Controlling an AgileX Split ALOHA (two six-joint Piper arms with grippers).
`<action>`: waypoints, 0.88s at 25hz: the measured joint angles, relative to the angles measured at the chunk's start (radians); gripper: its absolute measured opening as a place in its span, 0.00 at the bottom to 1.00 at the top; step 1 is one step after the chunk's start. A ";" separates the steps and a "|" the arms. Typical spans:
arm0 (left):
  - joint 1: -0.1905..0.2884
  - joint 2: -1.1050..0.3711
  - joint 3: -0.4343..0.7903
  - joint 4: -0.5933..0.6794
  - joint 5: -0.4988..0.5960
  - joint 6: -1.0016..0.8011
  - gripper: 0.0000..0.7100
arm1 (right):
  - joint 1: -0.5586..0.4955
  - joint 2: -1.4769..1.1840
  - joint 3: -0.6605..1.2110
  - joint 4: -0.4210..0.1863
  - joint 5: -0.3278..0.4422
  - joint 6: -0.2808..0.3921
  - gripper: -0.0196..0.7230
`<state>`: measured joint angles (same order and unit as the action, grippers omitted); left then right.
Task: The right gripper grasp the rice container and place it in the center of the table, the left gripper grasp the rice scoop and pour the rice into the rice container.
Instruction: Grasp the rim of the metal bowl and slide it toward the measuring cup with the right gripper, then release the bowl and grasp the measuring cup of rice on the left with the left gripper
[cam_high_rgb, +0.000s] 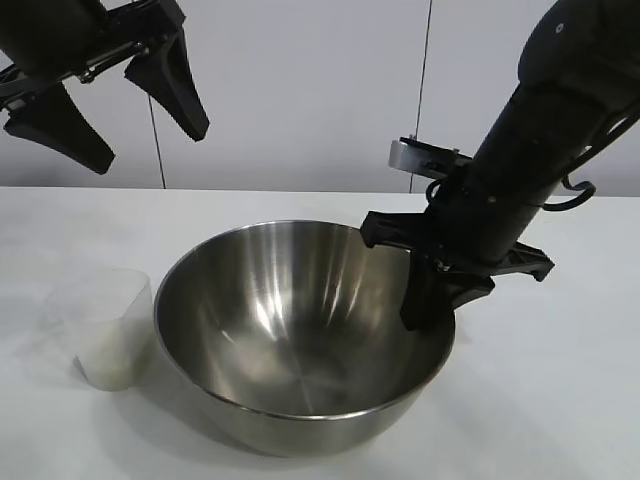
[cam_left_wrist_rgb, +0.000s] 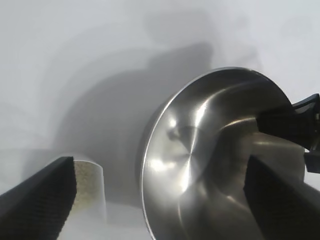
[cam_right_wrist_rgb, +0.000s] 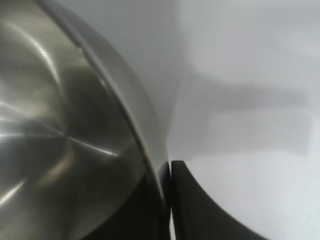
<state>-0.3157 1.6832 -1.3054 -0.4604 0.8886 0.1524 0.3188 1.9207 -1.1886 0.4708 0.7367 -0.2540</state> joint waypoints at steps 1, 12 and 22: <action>0.000 0.000 0.000 0.000 0.005 0.003 0.93 | 0.000 0.000 -0.023 0.000 0.021 0.000 0.59; 0.000 -0.049 0.002 0.005 -0.037 0.042 0.93 | -0.124 -0.141 -0.142 0.040 0.114 0.044 0.85; -0.069 -0.416 0.519 -0.010 -1.068 0.451 0.89 | -0.196 -0.153 -0.142 0.049 0.136 0.025 0.85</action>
<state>-0.3846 1.2673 -0.7862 -0.4702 -0.1797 0.6038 0.1226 1.7677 -1.3304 0.5202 0.8730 -0.2288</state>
